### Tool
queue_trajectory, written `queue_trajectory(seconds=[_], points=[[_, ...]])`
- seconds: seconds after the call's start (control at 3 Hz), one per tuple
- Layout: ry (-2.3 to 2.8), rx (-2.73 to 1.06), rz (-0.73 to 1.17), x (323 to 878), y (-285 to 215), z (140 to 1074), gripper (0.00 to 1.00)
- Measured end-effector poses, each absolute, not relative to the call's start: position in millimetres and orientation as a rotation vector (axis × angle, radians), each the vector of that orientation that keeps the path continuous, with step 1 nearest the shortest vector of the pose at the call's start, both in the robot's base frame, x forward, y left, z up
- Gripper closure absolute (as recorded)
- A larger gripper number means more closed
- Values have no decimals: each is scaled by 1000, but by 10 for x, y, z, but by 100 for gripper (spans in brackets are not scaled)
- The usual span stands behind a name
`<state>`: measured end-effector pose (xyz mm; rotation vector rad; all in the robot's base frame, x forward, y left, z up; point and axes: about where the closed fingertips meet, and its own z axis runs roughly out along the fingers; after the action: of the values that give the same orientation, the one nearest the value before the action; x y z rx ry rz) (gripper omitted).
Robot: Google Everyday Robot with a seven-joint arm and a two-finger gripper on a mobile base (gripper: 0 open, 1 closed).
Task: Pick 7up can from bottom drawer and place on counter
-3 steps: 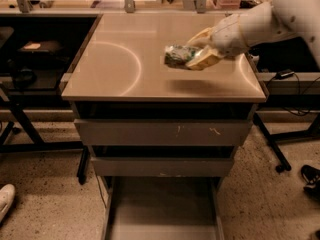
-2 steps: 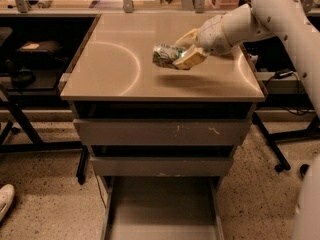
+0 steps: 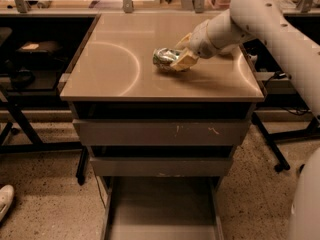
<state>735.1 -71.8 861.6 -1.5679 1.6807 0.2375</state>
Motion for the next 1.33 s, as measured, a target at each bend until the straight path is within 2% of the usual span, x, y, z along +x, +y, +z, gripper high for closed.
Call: queue_trajectory(seconds=[0.33,0.67,1.33], points=[[1776,-1499,138,7455,-824,8471,100],[1806,-1441,120,7558,-902,8423,100],[1806,-1439,120,7562,-899,8422,57]])
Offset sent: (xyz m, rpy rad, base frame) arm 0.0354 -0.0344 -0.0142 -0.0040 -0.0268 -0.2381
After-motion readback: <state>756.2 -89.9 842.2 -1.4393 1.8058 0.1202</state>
